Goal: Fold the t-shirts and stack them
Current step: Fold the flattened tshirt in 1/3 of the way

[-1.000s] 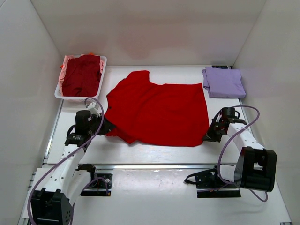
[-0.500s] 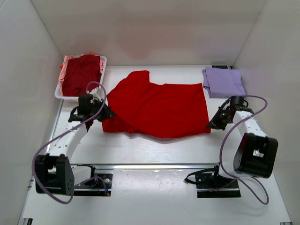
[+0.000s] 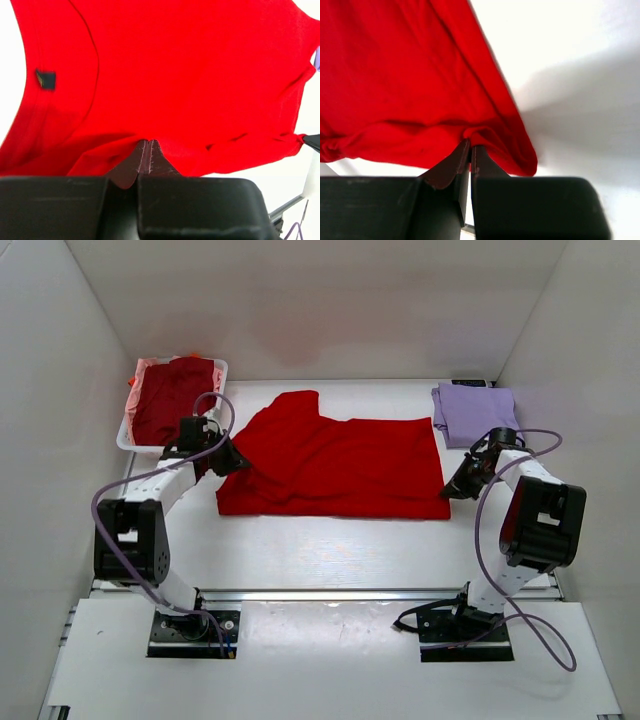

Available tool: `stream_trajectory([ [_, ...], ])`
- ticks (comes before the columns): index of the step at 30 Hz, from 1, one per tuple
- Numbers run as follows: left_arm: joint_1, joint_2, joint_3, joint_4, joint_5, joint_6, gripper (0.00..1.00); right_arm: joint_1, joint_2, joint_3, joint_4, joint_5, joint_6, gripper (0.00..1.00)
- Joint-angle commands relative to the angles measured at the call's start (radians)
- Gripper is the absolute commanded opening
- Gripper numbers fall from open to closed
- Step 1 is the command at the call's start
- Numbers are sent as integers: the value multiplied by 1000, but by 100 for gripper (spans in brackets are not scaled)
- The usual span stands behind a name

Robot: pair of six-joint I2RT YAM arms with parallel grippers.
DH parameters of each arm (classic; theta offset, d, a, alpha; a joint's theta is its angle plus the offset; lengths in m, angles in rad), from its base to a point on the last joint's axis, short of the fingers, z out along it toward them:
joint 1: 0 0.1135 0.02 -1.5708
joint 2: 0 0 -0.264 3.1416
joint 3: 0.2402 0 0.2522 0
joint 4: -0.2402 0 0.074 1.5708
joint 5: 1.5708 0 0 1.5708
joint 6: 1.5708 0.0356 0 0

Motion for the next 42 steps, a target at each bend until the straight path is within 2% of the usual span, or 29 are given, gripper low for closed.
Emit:
stream_trajectory([
  [1, 11, 45, 78, 56, 8, -9, 0, 2, 32, 60, 35, -22, 0, 1],
  [7, 21, 122, 138, 61, -12, -19, 0, 6, 81, 118, 32, -23, 3, 0],
  [18, 46, 48, 113, 69, -36, -22, 0, 8, 107, 172, 23, -14, 3, 0],
  [26, 46, 116, 112, 76, -12, -36, 1, 17, 147, 190, 29, -15, -4, 1],
  [27, 47, 122, 116, 82, -22, -42, 8, 14, 147, 193, 25, -21, -9, 0],
  [28, 46, 122, 110, 93, -21, -48, 15, 20, 153, 198, 26, -17, -15, 9],
  [29, 47, 120, 104, 104, -21, -56, 34, 23, 157, 215, 17, -3, -18, 16],
  [30, 47, 119, 89, 113, -16, -61, 48, 32, 159, 219, 17, 14, -29, 29],
  [31, 73, 114, 84, 115, -18, -67, 52, 40, 147, 228, 17, 56, -41, 37],
  [33, 84, 101, 78, 113, -33, -65, 60, 71, 104, 229, 24, 150, -53, 47],
  [36, 68, 87, 67, 86, -55, -47, 65, 101, 66, 215, 49, 195, -76, 55],
  [39, 35, 91, 47, 70, -56, -45, 59, 115, 50, 195, 75, 163, -83, 52],
  [40, 6, 94, 43, 63, -58, -42, 58, 128, 46, 183, 86, 149, -87, 39],
  [41, -3, 113, 43, 57, -65, -41, 55, 132, 53, 175, 98, 130, -80, 22],
  [42, -18, 123, 36, 49, -82, -41, 52, 143, 53, 163, 101, 120, -79, 14],
])
